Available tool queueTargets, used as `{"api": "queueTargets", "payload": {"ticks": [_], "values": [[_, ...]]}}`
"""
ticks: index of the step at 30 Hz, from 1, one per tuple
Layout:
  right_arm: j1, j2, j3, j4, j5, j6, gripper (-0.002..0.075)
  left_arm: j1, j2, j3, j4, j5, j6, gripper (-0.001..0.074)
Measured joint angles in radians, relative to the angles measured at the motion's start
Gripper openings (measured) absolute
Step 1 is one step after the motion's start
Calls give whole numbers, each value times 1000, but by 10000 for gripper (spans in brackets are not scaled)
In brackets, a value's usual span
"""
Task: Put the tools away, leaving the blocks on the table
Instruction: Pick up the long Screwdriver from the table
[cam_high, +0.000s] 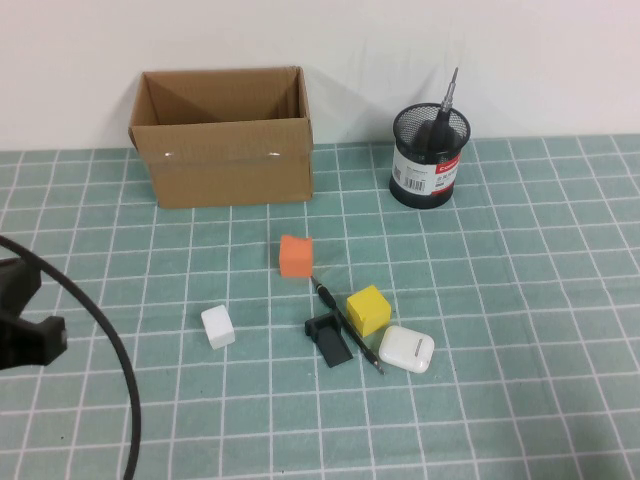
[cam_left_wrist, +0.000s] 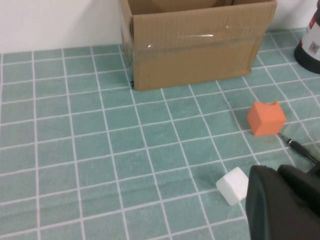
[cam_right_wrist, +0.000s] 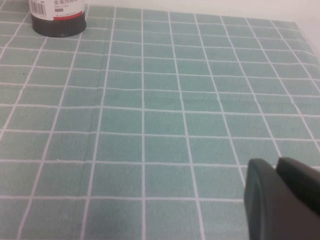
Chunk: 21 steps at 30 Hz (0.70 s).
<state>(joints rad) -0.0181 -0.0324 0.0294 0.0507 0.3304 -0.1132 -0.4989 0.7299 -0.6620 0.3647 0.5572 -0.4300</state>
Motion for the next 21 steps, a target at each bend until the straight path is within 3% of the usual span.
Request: {"api": "queueTargets", "payload": {"ticks": [8, 13, 17, 21], "values": [[0, 0, 0, 0, 0, 0, -7, 0, -95, 37, 6, 4, 30, -1], [0, 0, 0, 0, 0, 0, -7, 14, -260, 179, -42, -125, 148, -1], [0, 0, 0, 0, 0, 0, -7, 117, -435, 319, -196, -279, 358, -1], [0, 0, 0, 0, 0, 0, -7, 259, -567, 431, -249, -408, 442, -2]]}}
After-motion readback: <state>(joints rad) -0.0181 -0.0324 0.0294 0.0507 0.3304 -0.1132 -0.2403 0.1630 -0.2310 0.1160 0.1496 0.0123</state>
